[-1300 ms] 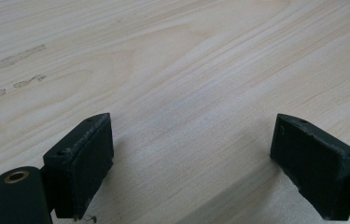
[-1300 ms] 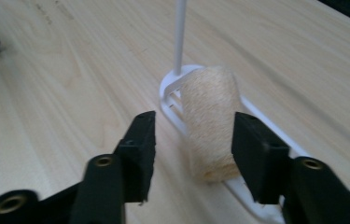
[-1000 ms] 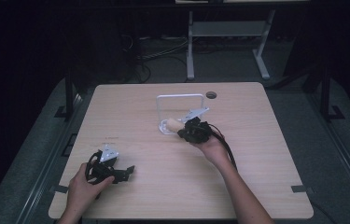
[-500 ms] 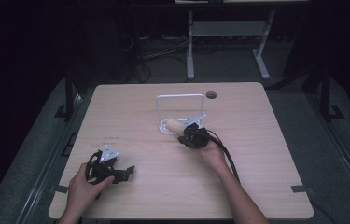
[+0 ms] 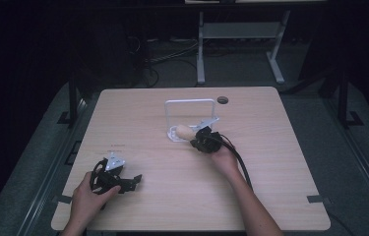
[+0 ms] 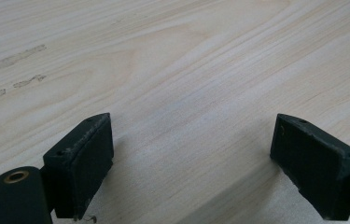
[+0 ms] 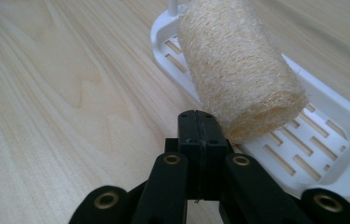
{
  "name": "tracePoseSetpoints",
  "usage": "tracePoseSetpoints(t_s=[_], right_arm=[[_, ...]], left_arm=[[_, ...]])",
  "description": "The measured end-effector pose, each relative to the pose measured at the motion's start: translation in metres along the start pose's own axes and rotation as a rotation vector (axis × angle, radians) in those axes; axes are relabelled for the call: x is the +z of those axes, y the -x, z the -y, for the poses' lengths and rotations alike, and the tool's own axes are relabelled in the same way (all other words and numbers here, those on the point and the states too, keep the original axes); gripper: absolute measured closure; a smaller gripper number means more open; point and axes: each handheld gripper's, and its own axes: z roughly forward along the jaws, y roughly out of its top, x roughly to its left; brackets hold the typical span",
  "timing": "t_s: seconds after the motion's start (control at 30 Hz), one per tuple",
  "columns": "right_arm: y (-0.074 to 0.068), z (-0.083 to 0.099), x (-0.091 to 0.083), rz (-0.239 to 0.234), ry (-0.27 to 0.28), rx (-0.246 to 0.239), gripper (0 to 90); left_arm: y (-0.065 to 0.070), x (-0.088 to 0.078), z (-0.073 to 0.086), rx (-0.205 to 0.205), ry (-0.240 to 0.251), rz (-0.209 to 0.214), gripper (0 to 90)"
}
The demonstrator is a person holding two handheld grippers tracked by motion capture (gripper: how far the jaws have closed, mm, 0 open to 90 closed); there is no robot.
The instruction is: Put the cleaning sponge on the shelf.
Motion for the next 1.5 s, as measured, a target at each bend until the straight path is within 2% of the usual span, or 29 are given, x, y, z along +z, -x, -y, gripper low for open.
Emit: tracePoseSetpoints(t_s=[0.77,1.2,1.5], right_arm=[[0.018,0.001,0.001,0.091,-0.021,0.017,89.7],[0.016,0.004,-0.001,0.061,-0.014,0.019,89.7],[0.013,0.01,-0.015,0.036,0.003,0.021,89.6]], left_arm=[[0.0,0.0,0.0,-0.001,0.001,0.0,12.7],[0.0,0.0,0.0,0.0,0.0,0.0,12.7],[0.0,0.0,0.0,-0.001,0.001,0.0,12.7]])
